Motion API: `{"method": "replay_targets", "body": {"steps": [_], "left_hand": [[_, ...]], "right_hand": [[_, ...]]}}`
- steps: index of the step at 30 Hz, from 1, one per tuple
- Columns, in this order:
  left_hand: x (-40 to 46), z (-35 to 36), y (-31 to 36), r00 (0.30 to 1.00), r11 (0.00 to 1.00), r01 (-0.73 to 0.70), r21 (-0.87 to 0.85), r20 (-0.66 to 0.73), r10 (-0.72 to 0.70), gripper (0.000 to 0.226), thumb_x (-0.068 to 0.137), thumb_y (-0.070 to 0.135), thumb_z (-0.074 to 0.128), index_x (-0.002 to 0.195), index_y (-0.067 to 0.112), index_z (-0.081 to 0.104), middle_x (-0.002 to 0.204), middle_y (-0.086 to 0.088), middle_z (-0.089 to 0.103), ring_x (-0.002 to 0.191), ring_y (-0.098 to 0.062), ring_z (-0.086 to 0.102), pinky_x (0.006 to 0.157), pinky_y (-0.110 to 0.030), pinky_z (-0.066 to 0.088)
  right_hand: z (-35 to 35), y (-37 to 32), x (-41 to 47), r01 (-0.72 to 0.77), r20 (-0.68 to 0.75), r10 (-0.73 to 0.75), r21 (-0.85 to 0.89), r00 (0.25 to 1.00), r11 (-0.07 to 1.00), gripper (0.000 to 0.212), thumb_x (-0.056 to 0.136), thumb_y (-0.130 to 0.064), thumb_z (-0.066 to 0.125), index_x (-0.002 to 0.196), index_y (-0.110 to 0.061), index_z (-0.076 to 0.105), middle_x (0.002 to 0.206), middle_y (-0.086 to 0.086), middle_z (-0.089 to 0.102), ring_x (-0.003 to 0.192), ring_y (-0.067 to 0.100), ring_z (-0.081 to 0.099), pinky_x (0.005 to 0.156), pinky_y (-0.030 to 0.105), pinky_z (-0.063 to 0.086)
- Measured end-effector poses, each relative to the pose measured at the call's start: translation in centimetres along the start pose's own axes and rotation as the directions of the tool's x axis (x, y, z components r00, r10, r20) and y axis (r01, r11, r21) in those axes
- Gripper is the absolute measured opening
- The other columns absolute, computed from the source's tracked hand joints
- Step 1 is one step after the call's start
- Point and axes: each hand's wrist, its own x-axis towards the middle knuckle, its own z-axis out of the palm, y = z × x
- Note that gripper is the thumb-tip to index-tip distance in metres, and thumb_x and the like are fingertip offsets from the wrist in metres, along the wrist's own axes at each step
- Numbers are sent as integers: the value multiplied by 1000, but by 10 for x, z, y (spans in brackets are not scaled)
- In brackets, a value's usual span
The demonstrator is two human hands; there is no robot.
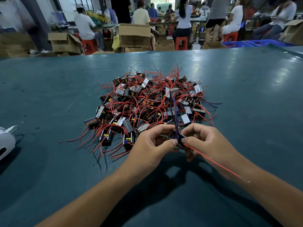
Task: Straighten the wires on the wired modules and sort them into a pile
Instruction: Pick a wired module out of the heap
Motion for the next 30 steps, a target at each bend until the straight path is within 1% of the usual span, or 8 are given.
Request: {"method": "replay_targets", "body": {"steps": [5,10,13,16,18,22,24,30], "left_hand": [[-1,3,-4,1000,992,-25,124,-8,26,18,83,12,66,96,24,70,92,-3,75,86,-23,73,83,-41,61],[0,2,-5,998,976,-13,216,-49,25,16,80,15,65,92,24,68,85,2,73,80,-15,72,78,-35,60],[0,2,-3,993,976,-10,215,-110,35,17,78,11,65,93,16,67,82,-1,71,75,-12,69,74,-31,59],[-2,4,-1,992,947,-46,318,-97,81,12,84,6,71,92,14,67,81,-3,69,72,-16,64,70,-32,54],[-2,4,0,991,926,-58,372,-88,97,11,85,9,74,91,13,66,79,-4,68,71,-23,62,69,-36,52],[0,3,1,992,928,-44,370,-96,85,13,85,9,75,91,15,66,75,5,64,67,-7,55,66,-28,49],[1,3,1,990,935,-27,354,-121,75,13,87,7,73,93,17,67,77,6,66,69,-5,57,69,-26,49],[1,0,4,983,982,45,184,-181,-11,20,92,0,65,96,17,73,98,-16,72,82,-15,69,79,-31,56]], "right_hand": [[-1,2,0,104,-24,-111,-215,993,971,11,84,-4,65,80,-14,66,62,3,62,54,15,51,56,37,44],[-2,2,-2,119,53,-108,-287,993,951,8,89,-13,67,87,-20,66,69,-2,65,59,12,57,64,43,53],[-4,1,-6,279,42,-291,-442,956,853,12,86,-28,69,96,-27,64,79,-9,62,72,8,58,68,30,51],[-1,-4,-9,397,68,-419,-485,905,779,15,80,-34,73,91,-29,64,76,-9,54,67,10,52,62,16,41],[0,-4,-8,425,86,-445,-501,891,754,10,81,-33,73,84,-29,65,73,-9,52,65,10,50,60,15,38],[-2,-2,-7,449,146,-434,-463,889,764,4,86,-28,70,83,-25,68,72,-8,58,64,11,53,60,21,42],[-5,-3,-7,409,140,-387,-404,911,818,4,86,-26,67,82,-25,67,71,-5,59,64,7,53,61,24,45],[-14,-10,-6,125,195,-115,-42,974,991,10,94,-5,62,89,-11,68,82,14,66,76,24,66,59,36,56]]}}
